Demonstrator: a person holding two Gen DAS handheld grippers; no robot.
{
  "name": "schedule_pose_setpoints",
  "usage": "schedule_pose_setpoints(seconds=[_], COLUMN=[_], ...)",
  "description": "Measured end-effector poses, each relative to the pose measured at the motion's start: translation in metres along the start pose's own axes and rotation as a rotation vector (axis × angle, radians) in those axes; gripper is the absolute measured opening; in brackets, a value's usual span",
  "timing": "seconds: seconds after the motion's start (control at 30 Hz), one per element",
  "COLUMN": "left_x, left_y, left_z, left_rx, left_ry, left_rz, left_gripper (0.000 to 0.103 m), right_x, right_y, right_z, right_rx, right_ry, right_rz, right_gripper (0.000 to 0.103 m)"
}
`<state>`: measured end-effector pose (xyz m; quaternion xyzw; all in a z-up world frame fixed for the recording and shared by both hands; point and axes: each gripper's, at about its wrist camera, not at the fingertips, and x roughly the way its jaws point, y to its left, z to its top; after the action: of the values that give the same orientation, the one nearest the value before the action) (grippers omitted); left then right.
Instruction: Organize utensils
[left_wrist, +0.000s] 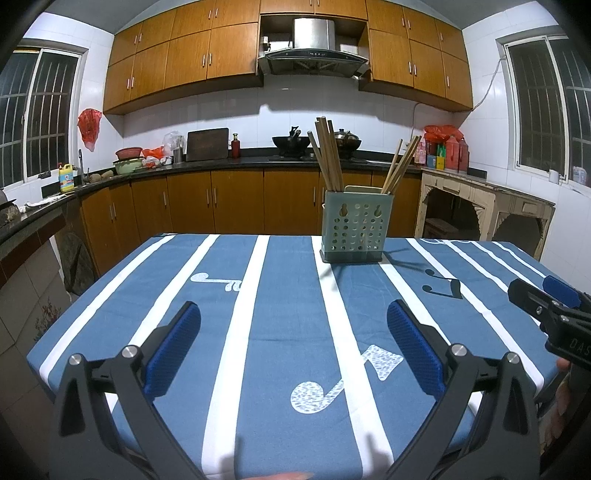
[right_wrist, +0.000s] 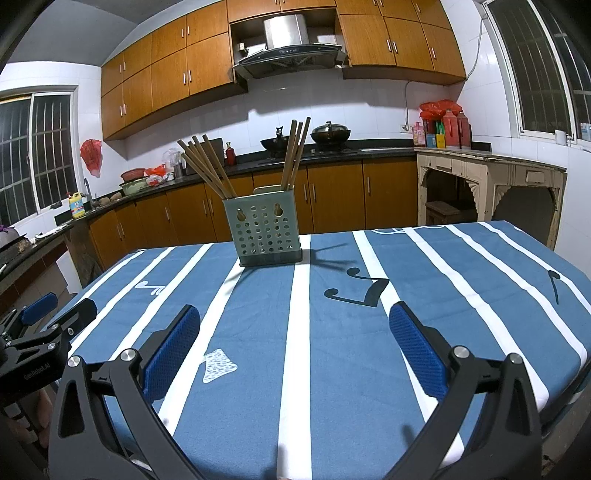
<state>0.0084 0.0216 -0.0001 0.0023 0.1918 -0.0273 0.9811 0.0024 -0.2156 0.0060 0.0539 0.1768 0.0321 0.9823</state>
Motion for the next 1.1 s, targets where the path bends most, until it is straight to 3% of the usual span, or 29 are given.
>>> schedule_pose_setpoints(seconds=[1.1], left_x=[0.0002], left_y=[-0.0015], left_z=[-0.0029], left_rx=[0.001], left_ry=[0.006], left_rz=[-0.004], left_gripper=[0.099], right_x=[-0.0005], right_y=[0.0005], right_z=[0.0031], right_rx=[0.003], right_ry=[0.003], right_rz=[0.000], right_gripper=[0.101])
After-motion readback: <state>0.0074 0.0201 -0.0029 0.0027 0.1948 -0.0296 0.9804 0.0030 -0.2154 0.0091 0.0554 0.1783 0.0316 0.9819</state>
